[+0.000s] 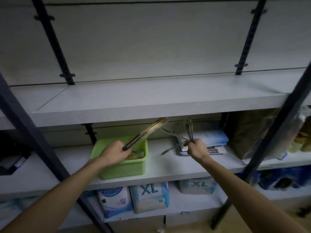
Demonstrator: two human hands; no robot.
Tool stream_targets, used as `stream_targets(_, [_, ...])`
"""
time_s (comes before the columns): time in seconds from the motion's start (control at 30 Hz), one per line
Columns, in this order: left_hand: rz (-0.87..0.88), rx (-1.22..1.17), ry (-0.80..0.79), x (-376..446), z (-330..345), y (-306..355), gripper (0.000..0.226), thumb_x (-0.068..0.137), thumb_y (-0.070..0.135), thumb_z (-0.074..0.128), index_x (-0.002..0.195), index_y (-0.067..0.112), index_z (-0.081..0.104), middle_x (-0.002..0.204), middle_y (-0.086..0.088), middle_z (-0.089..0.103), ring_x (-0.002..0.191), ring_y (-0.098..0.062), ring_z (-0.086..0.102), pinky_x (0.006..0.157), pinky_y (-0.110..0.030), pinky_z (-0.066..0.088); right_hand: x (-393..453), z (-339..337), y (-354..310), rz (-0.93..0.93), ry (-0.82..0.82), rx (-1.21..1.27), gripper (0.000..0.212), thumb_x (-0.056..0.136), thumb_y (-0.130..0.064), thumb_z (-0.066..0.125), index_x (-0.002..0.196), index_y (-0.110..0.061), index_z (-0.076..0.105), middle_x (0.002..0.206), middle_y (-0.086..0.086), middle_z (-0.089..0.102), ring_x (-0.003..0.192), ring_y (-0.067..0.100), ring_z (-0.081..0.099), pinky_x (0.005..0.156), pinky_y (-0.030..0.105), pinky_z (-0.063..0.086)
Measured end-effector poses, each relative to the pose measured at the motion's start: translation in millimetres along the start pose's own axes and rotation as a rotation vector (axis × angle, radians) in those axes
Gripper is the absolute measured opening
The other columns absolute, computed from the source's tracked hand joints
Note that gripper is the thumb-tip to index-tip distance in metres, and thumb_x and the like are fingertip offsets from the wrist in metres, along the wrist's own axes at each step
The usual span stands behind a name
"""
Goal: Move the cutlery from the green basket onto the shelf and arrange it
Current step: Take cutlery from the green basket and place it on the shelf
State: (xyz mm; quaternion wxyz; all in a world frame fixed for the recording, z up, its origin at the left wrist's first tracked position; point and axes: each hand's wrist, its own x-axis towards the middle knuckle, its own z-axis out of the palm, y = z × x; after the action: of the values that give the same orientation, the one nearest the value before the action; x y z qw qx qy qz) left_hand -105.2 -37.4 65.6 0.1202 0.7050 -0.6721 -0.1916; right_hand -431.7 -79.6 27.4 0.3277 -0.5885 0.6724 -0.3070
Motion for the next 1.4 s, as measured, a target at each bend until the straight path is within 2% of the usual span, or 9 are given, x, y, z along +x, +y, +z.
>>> stream_targets(0.2, [0.262, -0.056, -0.053, -16.3, 51.6, 141.6, 0.036, 0.095, 0.033, 0.067, 0.065, 0.022, 0.050, 0.055, 0.007, 0.048, 0.044, -0.008, 0.043, 0.045, -0.024, 0.031, -57.0, -130.7, 65.3, 0.010, 0.222, -0.012, 0.031, 0.094, -0.029, 0.050, 0.070, -0.011, 0.058, 0.072, 0.011, 0.066, 0.070, 0.032, 0.062, 0.064, 0.038, 0.048])
stream_targets(0.33, [0.497, -0.096, -0.019, -29.2, 69.8, 256.7, 0.048, 0.094, 0.030, 0.069, 0.058, 0.021, 0.038, 0.051, 0.008, 0.040, 0.043, -0.005, 0.037, 0.046, -0.024, 0.025, -91.2, -234.2, 101.8, -0.039, 0.366, -0.063, 0.026, 0.095, -0.020, 0.049, 0.074, -0.011, 0.061, 0.069, 0.004, 0.066, 0.069, 0.027, 0.064, 0.063, 0.042, 0.052])
stream_targets(0.47, [0.633, -0.207, -0.032, -30.9, 65.5, 377.9, 0.040, 0.094, 0.036, 0.068, 0.063, 0.018, 0.053, 0.057, 0.002, 0.054, 0.047, -0.011, 0.050, 0.052, -0.032, 0.039, -113.1, -341.9, 108.2, -0.074, 0.578, -0.041, 0.028, 0.095, -0.013, 0.047, 0.067, -0.015, 0.052, 0.060, 0.003, 0.060, 0.057, 0.027, 0.058, 0.052, 0.034, 0.043])
stream_targets(0.57, [0.683, -0.375, -0.047, -26.3, 59.5, 462.1, 0.035, 0.094, 0.037, 0.067, 0.066, 0.018, 0.061, 0.058, 0.002, 0.060, 0.050, -0.014, 0.057, 0.053, -0.030, 0.044, -109.5, -415.0, 100.4, -0.034, 0.695, 0.030, 0.026, 0.094, -0.020, 0.046, 0.073, -0.012, 0.060, 0.068, 0.005, 0.066, 0.064, 0.027, 0.062, 0.060, 0.039, 0.051])
stream_targets(0.67, [0.650, -0.618, -0.068, -16.7, 56.6, 538.6, 0.038, 0.093, 0.039, 0.067, 0.061, 0.020, 0.058, 0.051, 0.001, 0.054, 0.046, -0.021, 0.052, 0.051, -0.031, 0.043, -95.1, -476.1, 91.2, 0.002, 0.761, 0.099, 0.037, 0.088, -0.033, 0.042, 0.084, -0.005, 0.067, 0.078, 0.012, 0.070, 0.073, 0.033, 0.066, 0.070, 0.048, 0.056])
stream_targets(0.77, [0.561, -0.812, -0.138, 1.5, 53.9, 603.1, 0.029, 0.095, 0.034, 0.065, 0.073, 0.017, 0.055, 0.053, 0.001, 0.051, 0.047, -0.020, 0.048, 0.049, -0.029, 0.044, -80.7, -518.4, 80.8, -0.006, 0.815, 0.143, 0.034, 0.092, -0.025, 0.041, 0.095, -0.008, 0.070, 0.076, 0.009, 0.069, 0.070, 0.030, 0.065, 0.068, 0.042, 0.054])
stream_targets(0.87, [0.533, -0.869, -0.123, 26.0, 55.3, 652.5, 0.019, 0.095, 0.031, 0.064, 0.086, 0.015, 0.061, 0.062, -0.002, 0.055, 0.054, -0.018, 0.051, 0.054, -0.030, 0.050, -61.7, -550.8, 76.3, 0.004, 0.888, 0.229, 0.030, 0.095, -0.020, 0.041, 0.097, -0.007, 0.068, 0.065, 0.008, 0.065, 0.061, 0.027, 0.061, 0.060, 0.037, 0.049])
stream_targets(1.07, [0.485, -0.890, -0.084, 104.5, 83.3, 719.4, 0.017, 0.097, 0.028, 0.060, 0.102, 0.012, 0.065, 0.061, -0.001, 0.055, 0.053, -0.017, 0.054, 0.053, -0.027, 0.050, 1.5, -606.7, 78.8, -0.006, 0.800, 0.272, 0.025, 0.105, -0.014, 0.034, 0.105, -0.005, 0.057, 0.078, 0.012, 0.075, 0.055, 0.021, 0.067, 0.049, 0.026, 0.047])
stream_targets(1.4, [0.264, -0.949, -0.027, 212.6, 117.5, 777.7, 0.018, 0.089, 0.024, 0.062, 0.078, 0.010, 0.062, 0.047, -0.002, 0.053, 0.038, -0.021, 0.048, 0.047, -0.025, 0.045, 141.1, -640.2, 94.2, -0.039, 0.710, 0.459, 0.022, 0.103, -0.011, 0.034, 0.103, -0.006, 0.056, 0.090, 0.016, 0.074, 0.058, 0.028, 0.070, 0.050, 0.028, 0.049])
